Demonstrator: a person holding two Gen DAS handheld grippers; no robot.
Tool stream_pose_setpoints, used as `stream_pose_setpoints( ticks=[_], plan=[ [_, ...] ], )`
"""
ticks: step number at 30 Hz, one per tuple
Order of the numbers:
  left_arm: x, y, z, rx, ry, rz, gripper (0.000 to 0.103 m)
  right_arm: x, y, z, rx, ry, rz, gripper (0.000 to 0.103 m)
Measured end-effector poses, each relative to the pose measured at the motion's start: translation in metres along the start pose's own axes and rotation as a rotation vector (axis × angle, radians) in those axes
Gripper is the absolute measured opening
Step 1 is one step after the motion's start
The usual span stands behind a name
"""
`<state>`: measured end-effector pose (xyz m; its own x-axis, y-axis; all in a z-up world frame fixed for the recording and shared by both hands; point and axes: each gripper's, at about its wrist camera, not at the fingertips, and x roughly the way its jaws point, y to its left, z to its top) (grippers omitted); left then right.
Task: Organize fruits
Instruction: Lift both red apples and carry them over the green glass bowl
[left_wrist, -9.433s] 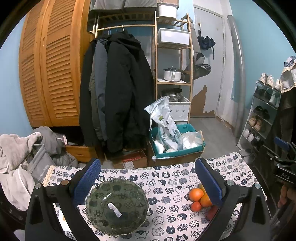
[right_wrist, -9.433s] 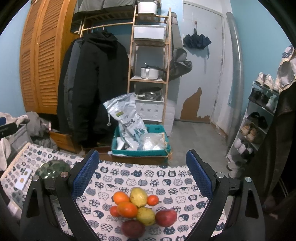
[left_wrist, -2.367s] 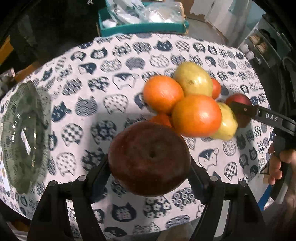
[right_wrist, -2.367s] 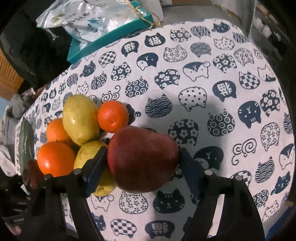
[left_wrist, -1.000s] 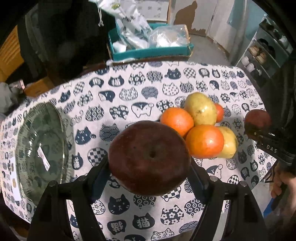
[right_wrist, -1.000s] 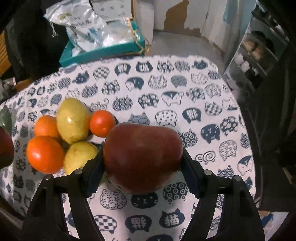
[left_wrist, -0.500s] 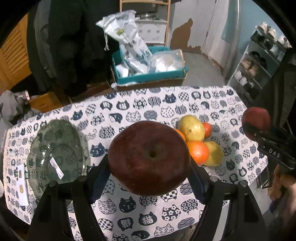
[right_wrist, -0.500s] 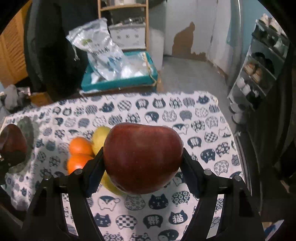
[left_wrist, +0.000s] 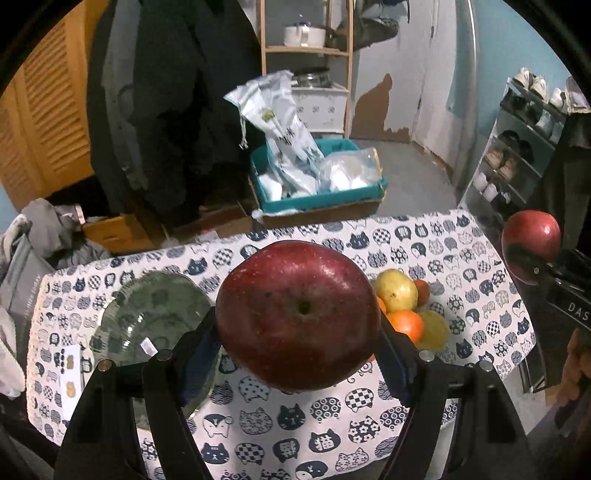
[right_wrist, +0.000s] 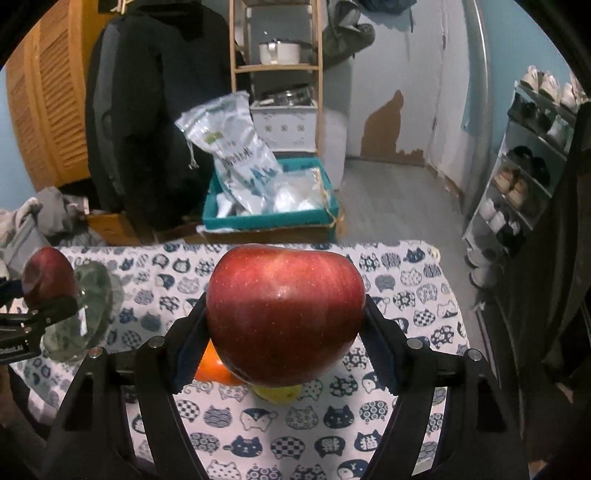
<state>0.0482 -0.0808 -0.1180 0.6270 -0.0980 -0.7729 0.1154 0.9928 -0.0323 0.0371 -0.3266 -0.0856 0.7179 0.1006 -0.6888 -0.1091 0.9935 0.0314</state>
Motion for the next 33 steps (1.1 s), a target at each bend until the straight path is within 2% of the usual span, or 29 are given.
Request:
stream_pose_setpoints(
  ticks=[16,24,33],
  plan=[
    [-0.038,0.045,0.007,-0.051,-0.102,0.052,0.079,-0.013,0.047,0.025,-0.055,-0.066,0.054,0.075],
    [-0.042,0.080,0.003,-0.101,-0.111,0.103,0.079,-0.002,0.089,0.039,-0.103,-0.061,0.104,0.075],
    [-0.037,0.133,-0.009,-0.182,-0.091,0.161,0.079,0.020,0.148,0.052,-0.150,-0.037,0.200,0.075]
  ],
)
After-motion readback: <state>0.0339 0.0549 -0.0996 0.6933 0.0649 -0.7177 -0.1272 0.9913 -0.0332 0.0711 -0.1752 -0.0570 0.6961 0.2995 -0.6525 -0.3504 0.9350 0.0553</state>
